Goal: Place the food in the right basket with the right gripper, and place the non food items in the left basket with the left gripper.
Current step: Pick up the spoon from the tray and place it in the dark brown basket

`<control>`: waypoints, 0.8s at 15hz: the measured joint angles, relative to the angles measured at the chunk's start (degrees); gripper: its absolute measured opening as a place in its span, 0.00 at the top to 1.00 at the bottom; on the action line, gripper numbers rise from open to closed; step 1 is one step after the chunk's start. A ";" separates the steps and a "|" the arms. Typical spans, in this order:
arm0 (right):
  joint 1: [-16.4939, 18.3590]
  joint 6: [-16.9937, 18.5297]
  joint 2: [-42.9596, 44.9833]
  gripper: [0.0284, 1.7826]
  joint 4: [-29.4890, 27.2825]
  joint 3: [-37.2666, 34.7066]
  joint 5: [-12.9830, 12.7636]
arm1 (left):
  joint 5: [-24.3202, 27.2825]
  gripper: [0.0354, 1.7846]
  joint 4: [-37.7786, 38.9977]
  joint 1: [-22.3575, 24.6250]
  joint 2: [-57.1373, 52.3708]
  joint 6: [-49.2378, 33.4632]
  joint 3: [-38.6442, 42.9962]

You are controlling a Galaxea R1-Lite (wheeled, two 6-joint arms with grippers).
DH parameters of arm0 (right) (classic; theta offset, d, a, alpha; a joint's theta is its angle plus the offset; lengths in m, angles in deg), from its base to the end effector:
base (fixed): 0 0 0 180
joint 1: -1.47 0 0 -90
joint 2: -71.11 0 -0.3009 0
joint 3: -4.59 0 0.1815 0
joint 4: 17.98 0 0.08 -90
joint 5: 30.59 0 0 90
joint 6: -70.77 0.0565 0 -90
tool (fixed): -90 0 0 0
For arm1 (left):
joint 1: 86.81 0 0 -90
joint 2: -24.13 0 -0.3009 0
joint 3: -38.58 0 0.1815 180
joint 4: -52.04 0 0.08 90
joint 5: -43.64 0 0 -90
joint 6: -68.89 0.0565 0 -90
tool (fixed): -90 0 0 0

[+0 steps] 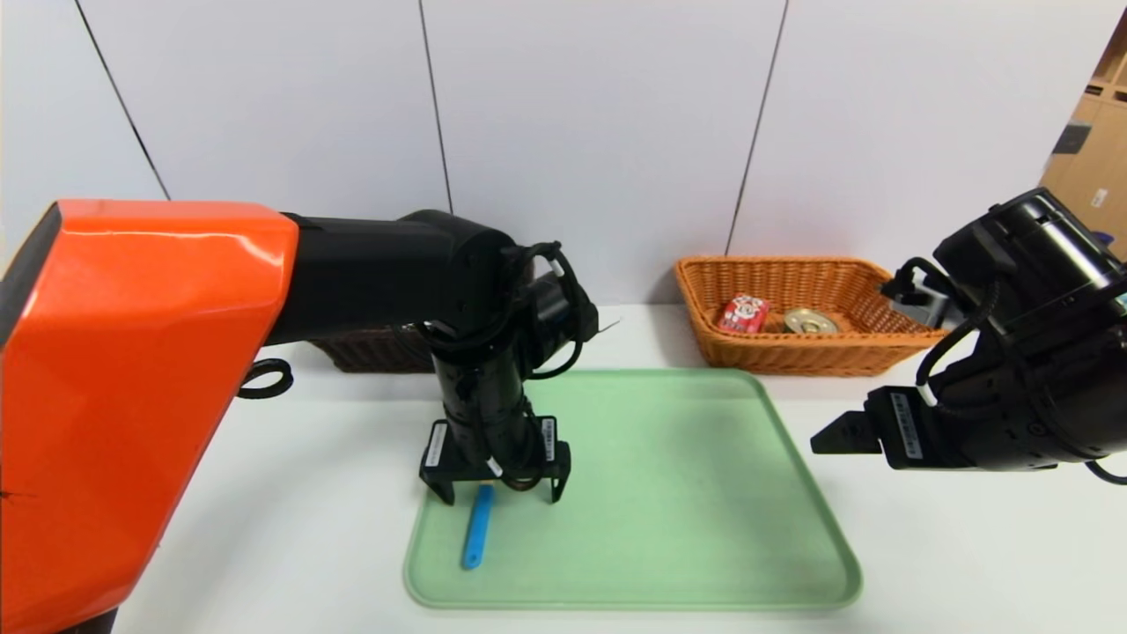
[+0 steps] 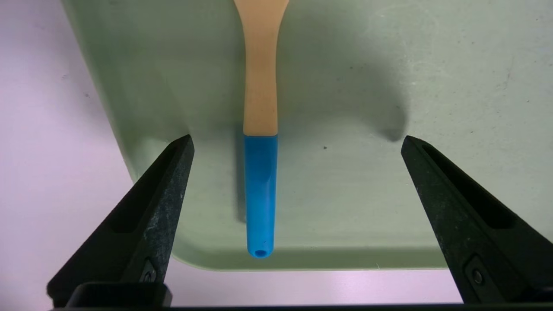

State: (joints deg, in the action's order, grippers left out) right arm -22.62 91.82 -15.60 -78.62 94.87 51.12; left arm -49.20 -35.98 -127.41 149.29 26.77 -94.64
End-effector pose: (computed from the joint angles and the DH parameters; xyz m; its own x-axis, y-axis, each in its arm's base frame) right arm 0.2204 0.0896 0.1976 0.5499 0.0879 -0.8306 -0.0350 0.9960 0.0823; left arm 0.2879 -0.2431 0.1371 0.1644 -0.0757 -0.9835 -0.0242 0.9964 -0.0807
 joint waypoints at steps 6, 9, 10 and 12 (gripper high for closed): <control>-0.05 -0.16 0.96 0.05 0.00 -0.88 -0.09 | -0.33 0.11 0.20 1.21 0.69 0.17 0.05; -0.07 -0.16 1.32 0.05 -0.02 -1.16 -0.11 | -0.32 0.38 0.23 1.33 0.83 0.20 -0.09; -0.09 -0.17 1.40 0.05 -0.02 -1.24 -0.11 | -0.32 0.45 0.23 1.32 0.87 0.20 -0.13; -0.16 -0.17 1.57 0.05 -0.04 -1.27 -0.06 | -0.29 0.56 0.23 1.38 0.96 0.20 -0.13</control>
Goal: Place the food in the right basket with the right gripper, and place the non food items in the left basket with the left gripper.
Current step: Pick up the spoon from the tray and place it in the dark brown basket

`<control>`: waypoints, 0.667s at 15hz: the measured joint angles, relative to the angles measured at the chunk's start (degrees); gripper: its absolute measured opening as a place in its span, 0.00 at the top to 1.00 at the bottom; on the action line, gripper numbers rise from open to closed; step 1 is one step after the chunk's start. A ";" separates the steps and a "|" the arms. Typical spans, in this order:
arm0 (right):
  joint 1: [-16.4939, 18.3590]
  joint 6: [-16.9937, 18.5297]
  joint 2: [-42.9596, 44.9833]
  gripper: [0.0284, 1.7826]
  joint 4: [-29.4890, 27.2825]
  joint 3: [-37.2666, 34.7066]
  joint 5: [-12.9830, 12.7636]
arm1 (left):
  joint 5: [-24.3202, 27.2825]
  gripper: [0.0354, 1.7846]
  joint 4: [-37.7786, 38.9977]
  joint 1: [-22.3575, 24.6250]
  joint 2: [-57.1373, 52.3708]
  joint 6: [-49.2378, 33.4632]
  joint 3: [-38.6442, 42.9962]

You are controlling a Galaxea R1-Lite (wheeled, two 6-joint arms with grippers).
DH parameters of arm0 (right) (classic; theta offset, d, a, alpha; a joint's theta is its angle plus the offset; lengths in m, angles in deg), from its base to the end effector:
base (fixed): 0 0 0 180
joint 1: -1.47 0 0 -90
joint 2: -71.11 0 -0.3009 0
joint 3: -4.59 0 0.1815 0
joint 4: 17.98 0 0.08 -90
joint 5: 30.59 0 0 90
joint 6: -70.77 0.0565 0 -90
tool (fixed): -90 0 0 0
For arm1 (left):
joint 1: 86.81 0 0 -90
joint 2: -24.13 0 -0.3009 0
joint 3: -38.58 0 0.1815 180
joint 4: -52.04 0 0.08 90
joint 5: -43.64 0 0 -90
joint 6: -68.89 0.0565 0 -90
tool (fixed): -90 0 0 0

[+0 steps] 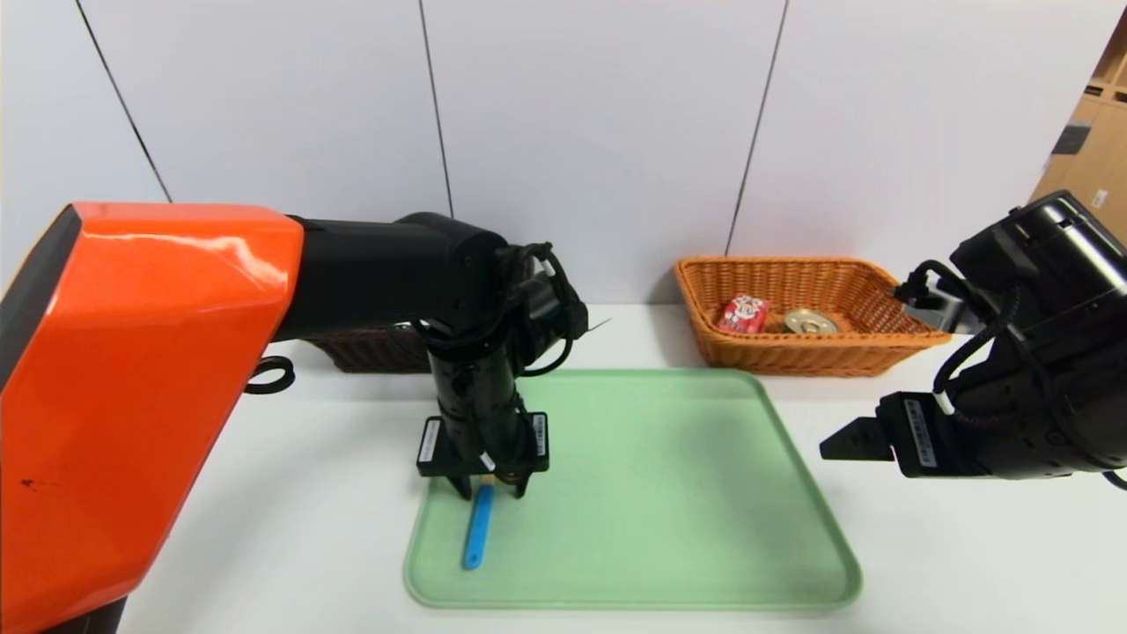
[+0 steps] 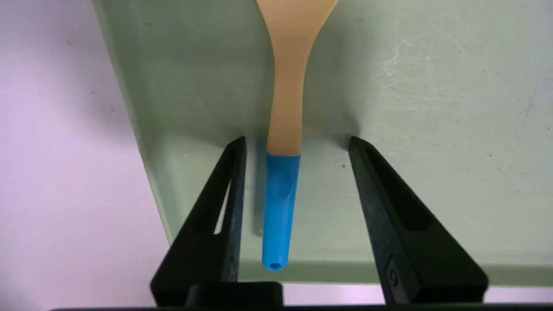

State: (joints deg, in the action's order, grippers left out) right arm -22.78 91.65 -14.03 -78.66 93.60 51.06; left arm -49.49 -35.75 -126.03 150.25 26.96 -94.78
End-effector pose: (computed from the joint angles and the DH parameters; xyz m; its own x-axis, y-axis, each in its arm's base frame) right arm 0.2131 0.0870 0.1983 0.5535 0.0900 -0.8280 -0.0400 0.9959 0.0816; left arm 0.2962 -0.2378 0.1314 0.1615 -0.0614 -0.9850 -0.0461 0.9965 -0.0696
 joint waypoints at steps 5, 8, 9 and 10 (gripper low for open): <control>0.02 0.00 0.55 0.05 0.01 -0.20 0.04 | 0.16 0.95 0.05 0.00 -0.10 0.00 0.07; -0.04 0.00 0.72 0.05 0.00 -0.52 0.06 | 2.34 0.95 0.29 -0.20 -1.57 0.37 -0.91; -0.06 0.01 0.74 0.05 0.01 -0.57 0.04 | 5.41 0.95 0.29 -0.48 -2.86 1.02 -1.49; -0.06 -0.05 0.74 0.05 0.01 -0.61 0.06 | 9.22 0.95 0.29 -0.69 -4.49 2.34 -2.15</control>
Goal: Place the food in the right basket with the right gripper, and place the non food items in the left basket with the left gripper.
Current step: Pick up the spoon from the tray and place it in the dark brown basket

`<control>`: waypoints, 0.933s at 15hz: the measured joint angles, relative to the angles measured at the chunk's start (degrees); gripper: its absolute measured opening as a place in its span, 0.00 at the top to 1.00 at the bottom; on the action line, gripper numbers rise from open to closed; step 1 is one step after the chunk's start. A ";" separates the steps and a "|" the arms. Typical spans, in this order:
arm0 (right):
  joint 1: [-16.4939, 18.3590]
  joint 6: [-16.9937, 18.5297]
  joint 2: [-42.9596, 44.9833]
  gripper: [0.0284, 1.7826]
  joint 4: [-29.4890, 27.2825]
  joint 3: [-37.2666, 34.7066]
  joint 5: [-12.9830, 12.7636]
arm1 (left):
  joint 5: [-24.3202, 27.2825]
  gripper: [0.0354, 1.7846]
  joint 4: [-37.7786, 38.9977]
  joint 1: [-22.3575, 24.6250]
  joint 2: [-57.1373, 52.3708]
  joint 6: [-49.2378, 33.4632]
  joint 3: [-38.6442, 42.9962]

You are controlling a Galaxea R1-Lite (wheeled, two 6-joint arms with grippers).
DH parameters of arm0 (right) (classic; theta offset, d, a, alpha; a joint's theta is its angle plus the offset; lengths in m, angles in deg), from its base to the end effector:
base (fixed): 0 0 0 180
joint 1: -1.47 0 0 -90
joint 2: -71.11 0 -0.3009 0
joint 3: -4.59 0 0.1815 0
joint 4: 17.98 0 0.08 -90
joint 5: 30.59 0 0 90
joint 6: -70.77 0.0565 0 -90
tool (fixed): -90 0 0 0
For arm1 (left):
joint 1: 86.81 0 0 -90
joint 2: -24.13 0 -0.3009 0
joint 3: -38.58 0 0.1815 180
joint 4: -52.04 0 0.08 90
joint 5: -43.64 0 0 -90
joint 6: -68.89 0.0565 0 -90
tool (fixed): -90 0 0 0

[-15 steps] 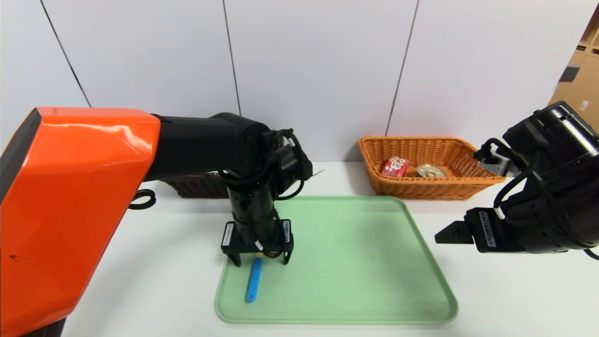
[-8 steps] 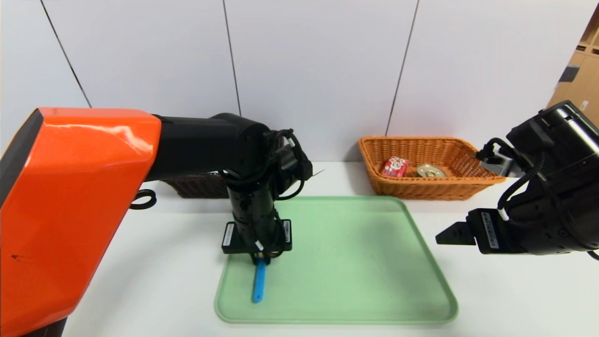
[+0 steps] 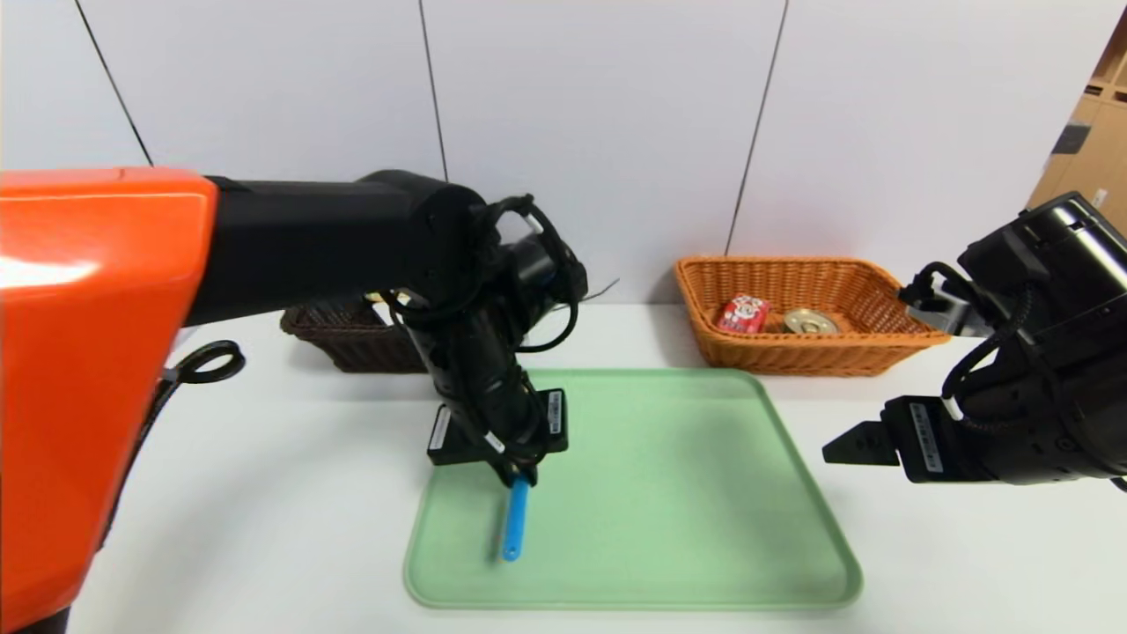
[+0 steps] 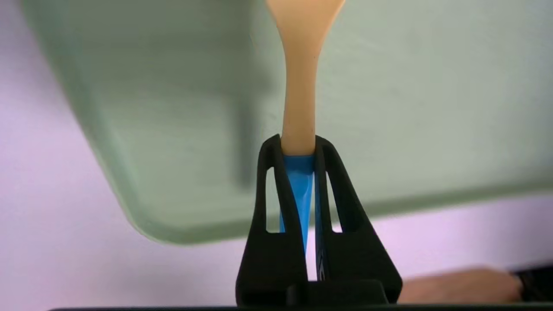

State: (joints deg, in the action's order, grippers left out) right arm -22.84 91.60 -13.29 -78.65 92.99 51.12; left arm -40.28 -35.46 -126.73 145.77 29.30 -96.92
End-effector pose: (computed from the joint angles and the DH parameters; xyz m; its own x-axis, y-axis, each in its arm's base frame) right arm 0.2097 0.0858 0.1986 0.5549 0.0924 -0.8268 -0.0425 0.9957 0.0828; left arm 0.2818 -0.2436 0.1690 0.1468 -0.2610 -0.9541 0.0404 0.9653 -0.2578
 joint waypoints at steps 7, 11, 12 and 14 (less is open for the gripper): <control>-0.02 0.05 -0.15 0.05 0.07 -0.02 0.06 | 22.80 0.95 15.19 4.22 -14.82 3.71 0.11; -0.02 -0.02 -0.37 0.04 0.11 -0.02 0.06 | 13.02 0.95 36.89 13.90 -15.27 -13.23 0.62; -0.02 -0.02 -0.41 0.04 0.24 -0.02 0.06 | 8.91 0.95 41.46 16.27 -13.97 -16.81 0.68; -0.02 -0.05 -0.55 0.04 0.60 -0.02 0.06 | 2.49 0.95 44.96 19.30 -10.81 -20.70 0.68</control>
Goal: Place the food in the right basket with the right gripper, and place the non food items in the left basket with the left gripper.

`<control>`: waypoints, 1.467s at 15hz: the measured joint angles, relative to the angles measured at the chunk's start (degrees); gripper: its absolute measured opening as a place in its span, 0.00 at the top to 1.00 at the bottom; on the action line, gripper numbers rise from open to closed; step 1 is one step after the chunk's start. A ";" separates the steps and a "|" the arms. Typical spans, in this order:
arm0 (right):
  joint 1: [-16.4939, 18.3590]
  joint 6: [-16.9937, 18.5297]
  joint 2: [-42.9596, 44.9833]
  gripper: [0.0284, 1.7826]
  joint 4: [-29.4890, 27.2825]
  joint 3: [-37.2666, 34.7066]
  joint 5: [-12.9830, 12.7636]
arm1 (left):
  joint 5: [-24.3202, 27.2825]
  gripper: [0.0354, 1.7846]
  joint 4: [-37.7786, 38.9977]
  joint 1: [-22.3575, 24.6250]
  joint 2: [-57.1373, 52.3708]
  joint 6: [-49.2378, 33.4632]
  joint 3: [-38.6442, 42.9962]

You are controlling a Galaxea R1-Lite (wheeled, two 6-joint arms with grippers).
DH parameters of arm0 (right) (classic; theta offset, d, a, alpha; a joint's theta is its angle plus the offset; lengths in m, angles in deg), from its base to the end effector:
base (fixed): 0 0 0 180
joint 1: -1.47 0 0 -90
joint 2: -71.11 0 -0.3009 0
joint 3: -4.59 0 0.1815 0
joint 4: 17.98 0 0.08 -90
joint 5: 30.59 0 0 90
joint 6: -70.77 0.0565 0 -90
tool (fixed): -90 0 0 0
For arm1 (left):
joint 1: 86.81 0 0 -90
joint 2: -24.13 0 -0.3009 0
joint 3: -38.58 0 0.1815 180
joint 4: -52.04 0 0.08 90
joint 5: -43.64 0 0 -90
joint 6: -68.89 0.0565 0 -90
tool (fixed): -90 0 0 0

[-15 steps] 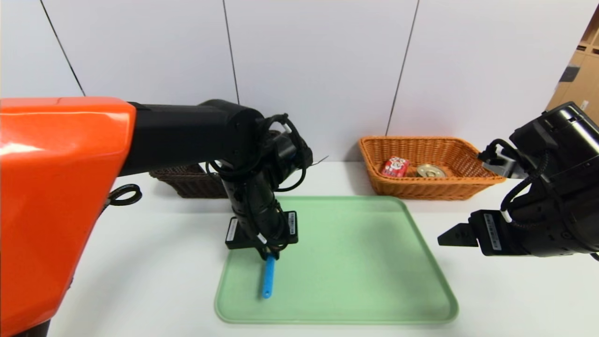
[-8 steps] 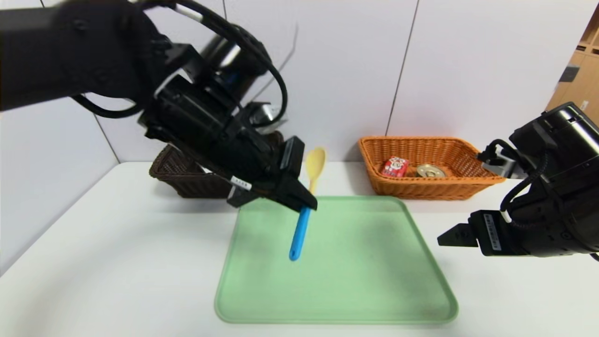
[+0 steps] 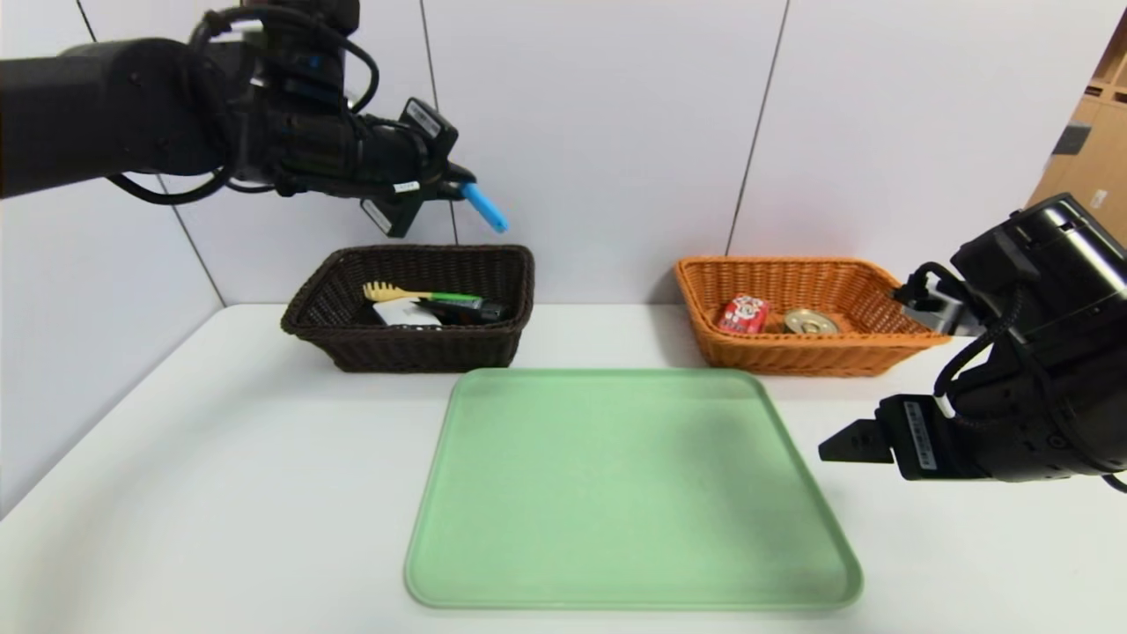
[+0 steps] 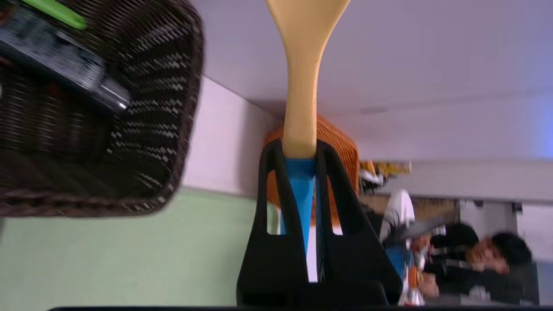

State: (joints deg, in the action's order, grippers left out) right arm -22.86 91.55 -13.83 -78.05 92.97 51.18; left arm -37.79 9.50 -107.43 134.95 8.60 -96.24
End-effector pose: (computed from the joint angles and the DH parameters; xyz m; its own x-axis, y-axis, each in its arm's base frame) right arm 0.2124 0.0871 0.1971 0.5550 0.0938 -0.8265 -0.0442 0.9955 0.0834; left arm 0.3729 -0.1493 0.3119 0.8250 -0.4696 -0.3144 -0.0204 0.5313 -0.8470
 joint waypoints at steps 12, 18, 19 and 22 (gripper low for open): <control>0.35 0.33 -0.04 0.04 -0.13 0.63 0.00 | -5.05 0.52 -2.93 6.01 8.69 -5.47 0.20; 0.55 0.49 0.46 0.04 -0.16 0.68 -0.01 | -5.33 0.26 -3.08 6.18 5.18 -3.57 -0.16; 0.59 0.51 0.49 0.04 -0.17 0.68 -0.11 | -5.35 0.24 -3.13 6.14 3.01 -1.90 -0.33; 0.72 0.43 0.99 0.04 -0.09 0.66 -0.20 | -6.84 0.18 -7.14 5.99 -5.36 9.30 -0.13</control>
State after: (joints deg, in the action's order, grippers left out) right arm -22.14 91.98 -12.85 -78.13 93.63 50.98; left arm -44.63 2.35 -101.44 129.59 17.90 -96.38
